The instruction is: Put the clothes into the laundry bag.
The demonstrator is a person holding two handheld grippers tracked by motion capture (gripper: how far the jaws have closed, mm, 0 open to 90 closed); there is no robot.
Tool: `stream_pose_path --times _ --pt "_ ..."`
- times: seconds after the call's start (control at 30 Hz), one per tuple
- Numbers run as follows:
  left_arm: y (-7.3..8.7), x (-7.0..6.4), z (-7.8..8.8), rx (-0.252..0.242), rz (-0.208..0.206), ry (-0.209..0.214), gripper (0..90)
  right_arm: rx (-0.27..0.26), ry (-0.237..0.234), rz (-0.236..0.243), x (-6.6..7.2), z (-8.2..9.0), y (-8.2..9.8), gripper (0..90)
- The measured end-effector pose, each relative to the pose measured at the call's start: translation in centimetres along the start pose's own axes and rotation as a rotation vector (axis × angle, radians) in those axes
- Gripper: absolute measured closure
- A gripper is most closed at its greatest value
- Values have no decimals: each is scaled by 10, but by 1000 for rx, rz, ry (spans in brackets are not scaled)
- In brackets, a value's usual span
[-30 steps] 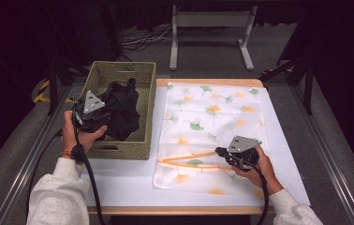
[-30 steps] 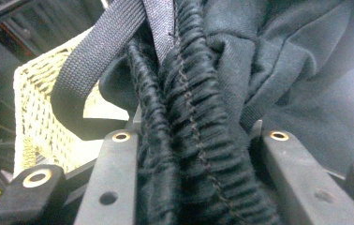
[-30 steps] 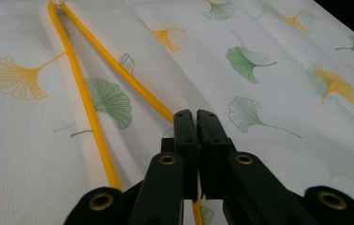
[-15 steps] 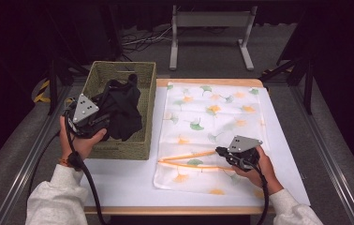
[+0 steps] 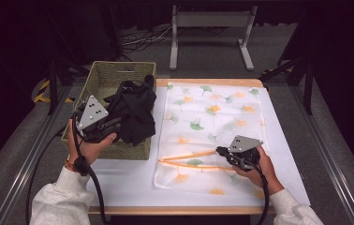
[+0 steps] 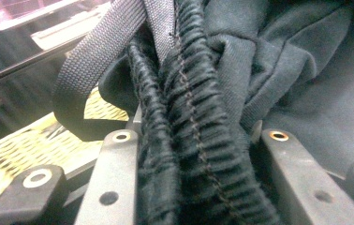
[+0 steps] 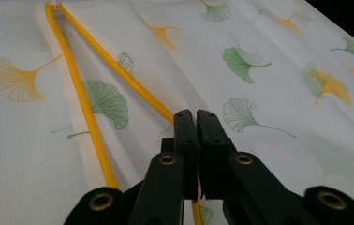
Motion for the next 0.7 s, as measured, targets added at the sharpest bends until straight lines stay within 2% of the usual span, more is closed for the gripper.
stream_pose_path --times 0.03,0.07,0.17,0.2,0.23,0.27,0.33,0.4,0.43,0.47,0.57,0.7 --pt "-1 -4 0 -2 -5 24 644 0 0 0 0 0 0 876" --pt "-1 -4 0 -2 -5 24 644 0 0 0 0 0 0 876" --pt "-1 -14 0 -15 -6 66 644 0 0 -1 0 0 0 876" --pt "1 -18 -1 -26 8 95 644 0 0 -1 0 0 0 876" --pt "2 -23 -2 -31 1 115 644 0 1 -2 0 0 0 876" --pt "2 -23 -2 -31 1 115 643 0 1 -2 0 0 0 876" --pt "2 -33 -1 -19 -22 135 644 -3 5 -1 0 0 0 876" --pt "1 -37 0 -20 -26 142 644 -4 5 -2 0 0 0 876" --pt "0 -43 3 -29 -36 166 644 -6 5 -3 -1 1 0 876" --pt "-1 -45 5 -31 -48 166 644 -6 5 -4 -1 1 0 876" --pt "-3 -52 8 -47 -45 200 644 -6 6 -7 -1 1 0 876" --pt "-3 -64 11 -45 -65 234 644 -8 9 -4 -1 1 -1 876"
Point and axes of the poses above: each handheld gripper's, and its own axes: z roughly backward along the jaws, y roughly out of its underside, x roughly to its left, the point moved 1 cm from there along -z, roughly forward along the jaws, and after that the axes turned 4 degrees about y, right-handed, at the moved point
